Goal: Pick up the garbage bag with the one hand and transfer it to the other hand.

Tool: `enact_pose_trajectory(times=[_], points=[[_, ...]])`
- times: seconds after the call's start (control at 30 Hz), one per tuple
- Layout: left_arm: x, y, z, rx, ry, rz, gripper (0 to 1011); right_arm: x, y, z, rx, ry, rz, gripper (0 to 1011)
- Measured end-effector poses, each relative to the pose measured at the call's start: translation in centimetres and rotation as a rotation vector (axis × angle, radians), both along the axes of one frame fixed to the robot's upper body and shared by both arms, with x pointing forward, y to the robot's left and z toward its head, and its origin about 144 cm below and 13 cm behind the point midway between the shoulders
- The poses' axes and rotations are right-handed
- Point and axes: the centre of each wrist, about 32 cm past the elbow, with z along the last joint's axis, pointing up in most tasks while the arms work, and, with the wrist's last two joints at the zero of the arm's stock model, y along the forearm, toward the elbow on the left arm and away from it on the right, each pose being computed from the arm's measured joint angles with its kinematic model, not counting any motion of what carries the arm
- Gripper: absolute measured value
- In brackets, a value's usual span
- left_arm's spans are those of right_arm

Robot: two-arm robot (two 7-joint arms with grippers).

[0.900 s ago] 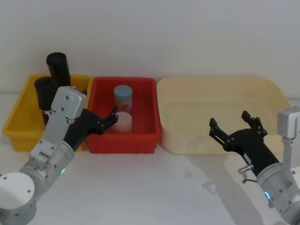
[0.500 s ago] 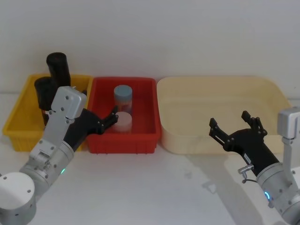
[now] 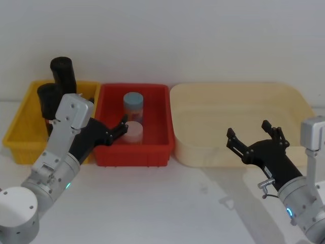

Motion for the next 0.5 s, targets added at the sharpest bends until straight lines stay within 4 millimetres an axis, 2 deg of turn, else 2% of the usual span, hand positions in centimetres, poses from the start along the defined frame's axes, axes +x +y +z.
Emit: enact_pose_trajectory(times=[0.5], points=[[-0.01, -0.04, 0.04, 0.000, 0.000, 0.000, 1000, 0.01, 0.00, 0.01, 0.000, 0.000, 0.000, 1001]])
